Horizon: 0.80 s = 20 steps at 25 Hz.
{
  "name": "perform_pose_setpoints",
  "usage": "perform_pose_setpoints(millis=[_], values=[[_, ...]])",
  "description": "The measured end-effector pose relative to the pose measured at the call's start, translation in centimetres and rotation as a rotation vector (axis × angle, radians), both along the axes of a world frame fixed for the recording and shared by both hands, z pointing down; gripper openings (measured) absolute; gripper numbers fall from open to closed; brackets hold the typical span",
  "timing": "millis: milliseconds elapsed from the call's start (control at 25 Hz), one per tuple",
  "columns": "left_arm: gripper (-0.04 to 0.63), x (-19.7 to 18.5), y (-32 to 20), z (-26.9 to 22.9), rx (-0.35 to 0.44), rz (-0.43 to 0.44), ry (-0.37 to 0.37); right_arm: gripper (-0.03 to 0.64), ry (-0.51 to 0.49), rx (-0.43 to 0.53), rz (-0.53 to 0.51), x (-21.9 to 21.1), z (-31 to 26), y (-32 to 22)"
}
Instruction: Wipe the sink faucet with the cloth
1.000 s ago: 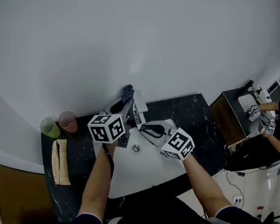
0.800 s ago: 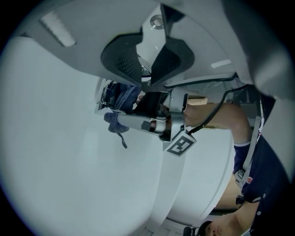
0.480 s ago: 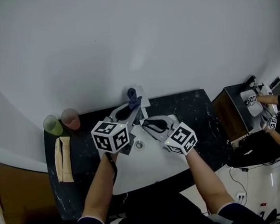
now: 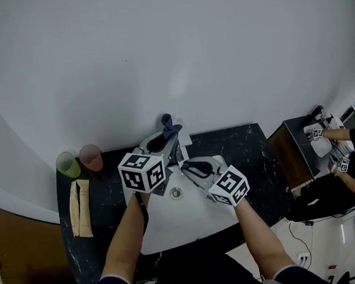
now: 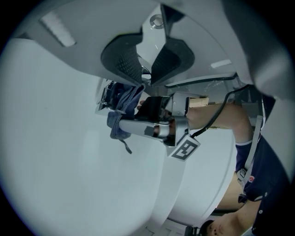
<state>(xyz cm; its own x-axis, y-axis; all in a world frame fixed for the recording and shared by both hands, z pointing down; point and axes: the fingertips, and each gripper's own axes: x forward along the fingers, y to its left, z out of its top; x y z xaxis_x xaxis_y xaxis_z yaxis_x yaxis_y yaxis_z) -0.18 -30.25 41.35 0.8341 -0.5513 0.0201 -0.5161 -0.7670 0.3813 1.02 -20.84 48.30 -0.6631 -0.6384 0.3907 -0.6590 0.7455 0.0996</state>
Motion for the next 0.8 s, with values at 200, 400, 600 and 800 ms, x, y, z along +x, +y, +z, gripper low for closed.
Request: perform_pose_setpoints(millis=[200,400,600,800], values=[[0.071,-0.1,-2.2,0.4,-0.010,-0.041,-0.002,0.064,0.000,0.001,-0.003,-0.1,0.0,0.0],[0.071,-0.8,-3.6,2.4,-0.045,-0.094,-0.041,0.064,-0.015,-0.001,-0.002,0.0,0.1,0.1],[0.071,-0.8,-4.3,5.2,-0.112,-0.108,-0.067,0.064,-0.017,-0.001,-0.006,0.0,0.0,0.0],[0.069,-0.8,-4.3,7.7,-0.156,-0.123,-0.134,0.064,-0.022,-0.002,-0.010,0.0,-0.1,0.0]])
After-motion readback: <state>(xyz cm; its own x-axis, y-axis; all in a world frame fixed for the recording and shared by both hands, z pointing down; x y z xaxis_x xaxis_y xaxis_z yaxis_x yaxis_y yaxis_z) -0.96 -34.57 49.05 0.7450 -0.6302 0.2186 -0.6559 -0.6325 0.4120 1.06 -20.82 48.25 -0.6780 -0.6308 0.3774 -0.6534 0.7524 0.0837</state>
